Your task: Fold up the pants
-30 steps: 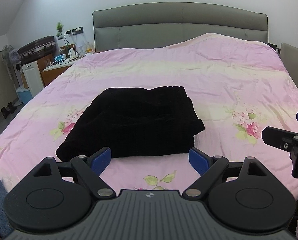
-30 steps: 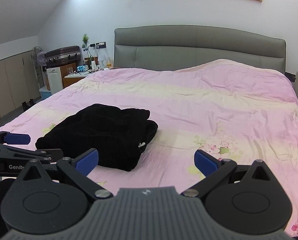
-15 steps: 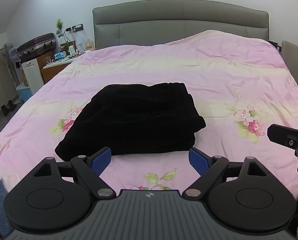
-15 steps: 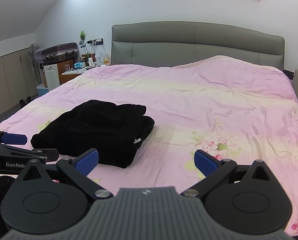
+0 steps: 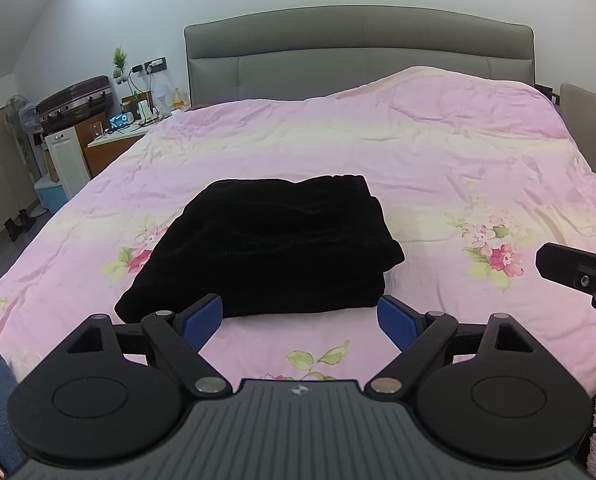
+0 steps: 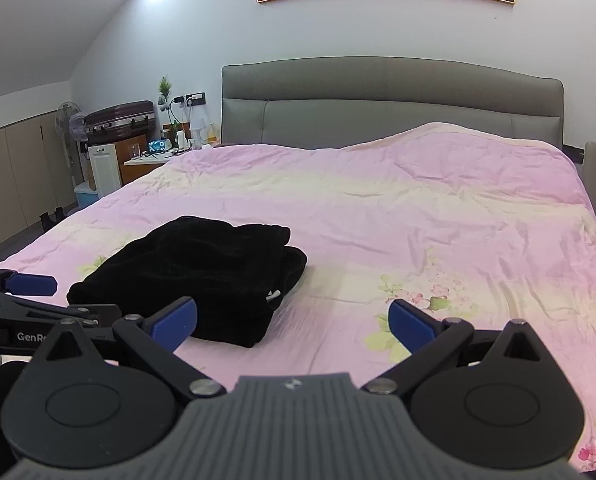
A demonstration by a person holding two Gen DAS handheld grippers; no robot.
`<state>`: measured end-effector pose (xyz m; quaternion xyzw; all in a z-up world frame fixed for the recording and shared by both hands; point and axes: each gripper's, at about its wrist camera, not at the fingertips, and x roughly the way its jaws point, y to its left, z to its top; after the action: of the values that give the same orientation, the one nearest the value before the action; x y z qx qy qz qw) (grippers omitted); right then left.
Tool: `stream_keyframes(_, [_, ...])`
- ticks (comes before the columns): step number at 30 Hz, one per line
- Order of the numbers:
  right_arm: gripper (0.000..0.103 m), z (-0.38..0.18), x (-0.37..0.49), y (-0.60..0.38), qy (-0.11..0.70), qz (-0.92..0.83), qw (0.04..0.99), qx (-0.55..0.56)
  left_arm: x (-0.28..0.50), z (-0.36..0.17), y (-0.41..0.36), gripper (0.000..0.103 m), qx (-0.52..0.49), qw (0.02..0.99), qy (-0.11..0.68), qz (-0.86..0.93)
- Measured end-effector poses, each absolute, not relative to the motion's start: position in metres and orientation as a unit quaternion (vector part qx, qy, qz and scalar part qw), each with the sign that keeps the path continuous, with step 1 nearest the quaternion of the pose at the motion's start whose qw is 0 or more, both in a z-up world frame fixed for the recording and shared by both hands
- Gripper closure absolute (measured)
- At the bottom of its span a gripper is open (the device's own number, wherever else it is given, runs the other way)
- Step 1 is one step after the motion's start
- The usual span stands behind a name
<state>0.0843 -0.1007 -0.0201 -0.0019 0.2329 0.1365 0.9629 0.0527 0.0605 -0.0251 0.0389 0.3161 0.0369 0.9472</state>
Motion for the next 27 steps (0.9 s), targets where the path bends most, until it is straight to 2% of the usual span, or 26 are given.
stream_keyframes(27, [0.005,-0.015,0.0761,-0.1042,0.221,0.144,0.965,-0.006,0.0463,-0.0177,0.0581,0.001,0.038,0.95,0.306,0.039])
